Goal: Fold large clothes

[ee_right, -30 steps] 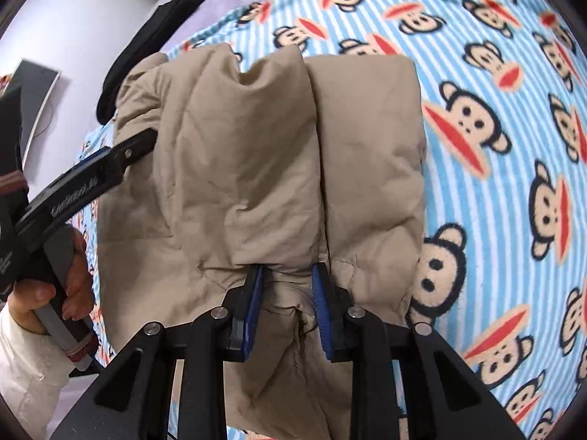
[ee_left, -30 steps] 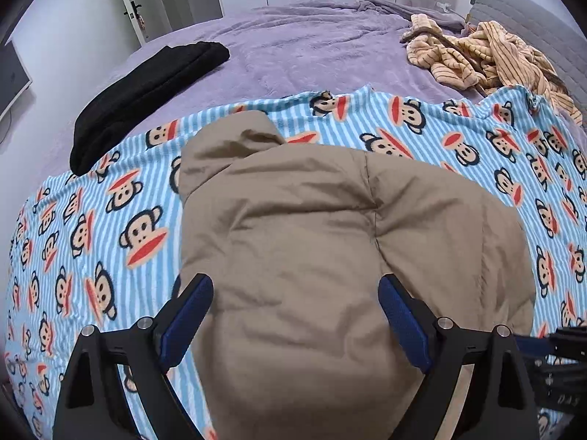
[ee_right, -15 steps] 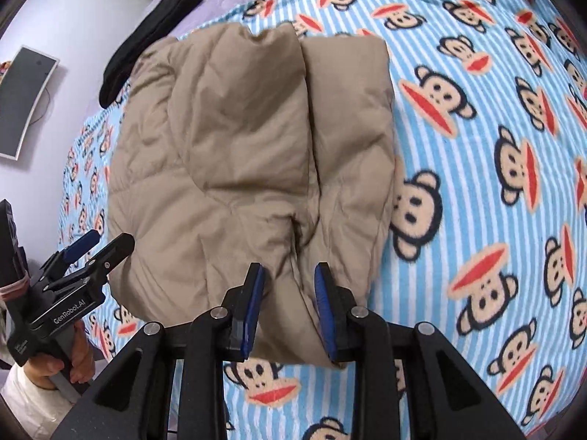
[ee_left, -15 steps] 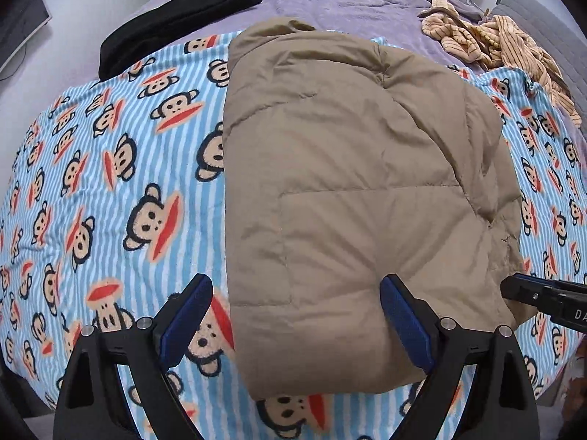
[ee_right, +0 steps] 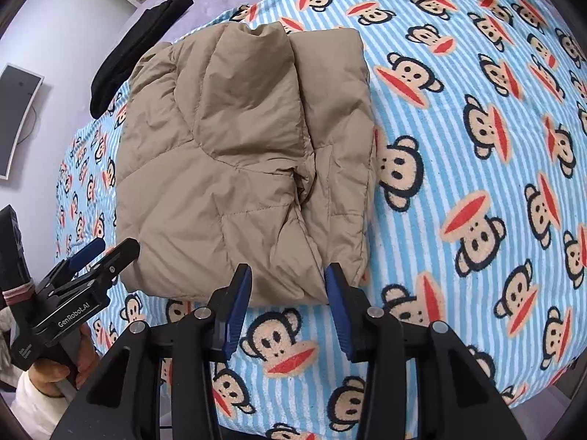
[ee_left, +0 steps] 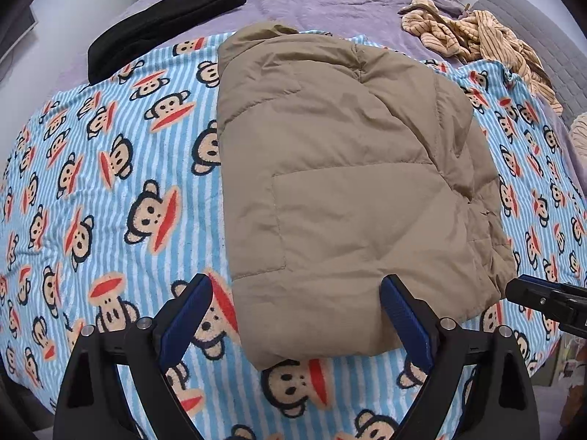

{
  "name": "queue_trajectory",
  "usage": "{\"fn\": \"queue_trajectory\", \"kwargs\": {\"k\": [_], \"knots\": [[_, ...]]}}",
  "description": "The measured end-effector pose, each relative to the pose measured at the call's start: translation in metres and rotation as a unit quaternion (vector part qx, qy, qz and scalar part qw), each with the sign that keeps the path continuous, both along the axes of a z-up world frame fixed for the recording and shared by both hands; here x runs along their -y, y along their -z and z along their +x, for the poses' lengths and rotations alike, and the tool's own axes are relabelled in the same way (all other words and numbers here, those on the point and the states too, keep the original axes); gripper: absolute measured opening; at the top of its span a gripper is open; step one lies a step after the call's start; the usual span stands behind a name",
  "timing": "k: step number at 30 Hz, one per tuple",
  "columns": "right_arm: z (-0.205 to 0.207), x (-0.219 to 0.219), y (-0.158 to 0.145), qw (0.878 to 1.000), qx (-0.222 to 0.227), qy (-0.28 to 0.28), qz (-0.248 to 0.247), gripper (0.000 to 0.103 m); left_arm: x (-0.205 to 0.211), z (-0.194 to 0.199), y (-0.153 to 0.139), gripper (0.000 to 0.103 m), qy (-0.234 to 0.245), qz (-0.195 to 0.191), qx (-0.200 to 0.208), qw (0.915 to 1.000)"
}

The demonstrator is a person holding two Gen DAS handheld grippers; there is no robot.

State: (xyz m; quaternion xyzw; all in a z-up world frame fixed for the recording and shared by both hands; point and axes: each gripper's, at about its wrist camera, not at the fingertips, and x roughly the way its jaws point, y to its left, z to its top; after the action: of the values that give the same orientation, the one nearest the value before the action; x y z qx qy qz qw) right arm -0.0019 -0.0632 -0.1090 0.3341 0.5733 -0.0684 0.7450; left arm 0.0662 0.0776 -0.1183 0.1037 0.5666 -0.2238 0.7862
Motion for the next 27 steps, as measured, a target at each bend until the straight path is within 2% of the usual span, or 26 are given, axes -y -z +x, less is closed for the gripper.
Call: {"fn": "queue_trajectory", "kwargs": {"k": [2,4,14,15,17,19,24,26,27], "knots": [[-0.005,-0.003,-0.004,1.0,-0.002,0.001,0.003,0.046,-0.002,-0.004,-0.005,0.094,-0.003,-0.003,0.002,1.0],[-0.007,-0.005,-0.008,1.0,-0.003,-0.003,0.006,0.051,-0.004,-0.009,-0.01,0.094,-0.007,-0.005,0.003,1.0],[-0.018,-0.003,-0.018,0.999,0.011,-0.044,0.019,0.055,-0.004,-0.054,-0.031,0.094,-0.047,0.015,0.013,0.9987],[-0.021,-0.002,-0.021,0.999,0.014,-0.046,0.018,0.056,-0.003,-0.061,-0.033,0.103,-0.051,0.017,0.014,0.9984],[-0.031,-0.002,-0.026,0.998,0.02,-0.055,0.015,0.057,-0.003,-0.074,-0.037,0.103,-0.061,0.019,0.02,0.9977],[-0.039,0.0,-0.033,0.997,0.028,-0.066,0.008,0.065,-0.002,-0.086,-0.043,0.103,-0.068,0.02,0.021,0.9972],[-0.055,0.004,-0.047,0.996,0.045,-0.079,0.001,0.073,-0.005,-0.117,-0.067,0.103,-0.097,0.031,0.045,0.9938],[-0.06,0.006,-0.056,0.995,0.052,-0.084,-0.007,0.086,-0.009,-0.123,-0.077,0.103,-0.106,0.017,0.048,0.9931],[-0.062,0.007,-0.06,0.995,0.056,-0.084,-0.012,0.087,-0.013,-0.123,-0.081,0.103,-0.11,0.011,0.049,0.9926]]}}
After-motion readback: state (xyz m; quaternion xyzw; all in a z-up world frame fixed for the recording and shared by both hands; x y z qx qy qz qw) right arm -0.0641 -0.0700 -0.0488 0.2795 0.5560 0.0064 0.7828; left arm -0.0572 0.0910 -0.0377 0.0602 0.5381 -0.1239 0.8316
